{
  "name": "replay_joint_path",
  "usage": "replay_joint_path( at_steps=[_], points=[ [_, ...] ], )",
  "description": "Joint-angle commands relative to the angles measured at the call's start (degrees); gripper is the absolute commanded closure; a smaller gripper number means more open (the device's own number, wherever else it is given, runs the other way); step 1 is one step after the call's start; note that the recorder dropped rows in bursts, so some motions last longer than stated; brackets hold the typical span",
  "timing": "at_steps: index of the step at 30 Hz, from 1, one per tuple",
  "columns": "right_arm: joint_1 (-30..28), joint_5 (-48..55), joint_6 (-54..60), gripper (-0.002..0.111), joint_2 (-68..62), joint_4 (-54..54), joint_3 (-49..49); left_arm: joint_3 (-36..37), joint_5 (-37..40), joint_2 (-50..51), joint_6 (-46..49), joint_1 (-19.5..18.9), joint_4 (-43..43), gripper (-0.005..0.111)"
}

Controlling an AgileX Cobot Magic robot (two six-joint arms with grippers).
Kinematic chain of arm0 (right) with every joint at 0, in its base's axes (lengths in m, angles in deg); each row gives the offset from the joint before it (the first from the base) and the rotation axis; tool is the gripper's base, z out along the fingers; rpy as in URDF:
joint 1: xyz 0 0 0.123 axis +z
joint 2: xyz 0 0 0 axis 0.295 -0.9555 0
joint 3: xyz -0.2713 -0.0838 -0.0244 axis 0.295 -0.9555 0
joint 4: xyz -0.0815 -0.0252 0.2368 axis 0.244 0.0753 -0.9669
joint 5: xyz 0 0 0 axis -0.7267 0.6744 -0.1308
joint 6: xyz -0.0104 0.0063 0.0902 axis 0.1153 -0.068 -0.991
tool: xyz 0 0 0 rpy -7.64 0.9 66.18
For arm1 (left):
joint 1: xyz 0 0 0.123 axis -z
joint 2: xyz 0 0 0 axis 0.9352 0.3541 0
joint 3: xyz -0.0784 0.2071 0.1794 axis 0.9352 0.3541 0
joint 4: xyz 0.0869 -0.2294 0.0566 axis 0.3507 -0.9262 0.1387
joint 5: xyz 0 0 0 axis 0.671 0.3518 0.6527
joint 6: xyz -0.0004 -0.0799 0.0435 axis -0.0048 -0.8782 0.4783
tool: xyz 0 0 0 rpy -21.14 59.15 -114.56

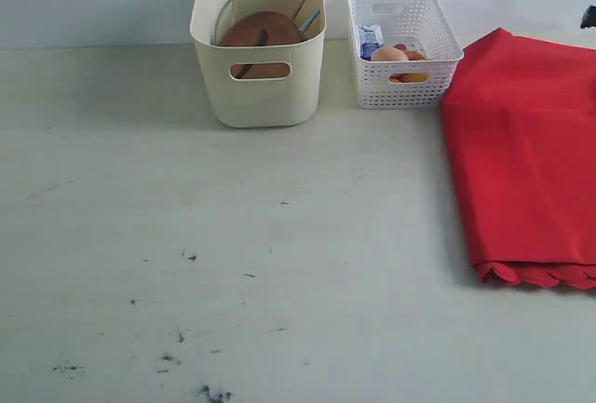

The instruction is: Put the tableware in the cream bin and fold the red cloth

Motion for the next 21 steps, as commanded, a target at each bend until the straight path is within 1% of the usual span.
replay_joint_path(
  at_steps=[1, 4, 6, 9, 12, 14, 17, 21],
  points=[
    [-0.8, -6.0, -0.5, 0.108, 6.5, -0.2, -17.6, 0.2, -0.2, -0.3, -0.2, -0.2, 0.0, 0.104],
    [-0.8, -12.9, -0.8, 0.108, 9.0, -1.0, -27.6, 0.2, -0.2, -0.3, -0.2, -0.2, 0.1, 0.104],
    [-0.8, -18.1, -1.2, 0.108, 9.5, -1.7, -32.1, 0.2, -0.2, -0.3, -0.2, -0.2, 0.8, 0.104],
    [-0.8, -26.7, -1.2, 0.108, 8.3, -1.7, -35.2, 0.2, -0.2, -0.3, -0.1, -0.2, 1.2, 0.104],
    [-0.8, -30.3, -1.2, 0.108, 4.5, -2.0, -34.1, 0.2, -0.2, -0.3, -0.2, -0.2, 1.1, 0.104],
    [-0.8, -30.9, -1.2, 0.108, 1.3, -2.5, -32.0, 0.2, -0.2, -0.3, -0.2, -0.2, 0.8, 0.104],
    [-0.8, -31.0, -1.4, 0.108, -3.5, -3.7, -26.9, 0.2, -0.2, -0.3, -0.2, -0.2, 0.7, 0.104],
    [-0.7, -28.0, -1.2, 0.108, -7.9, -3.7, -19.9, 0.2, -0.2, -0.3, -0.2, -0.2, 0.7, 0.104]
  ],
)
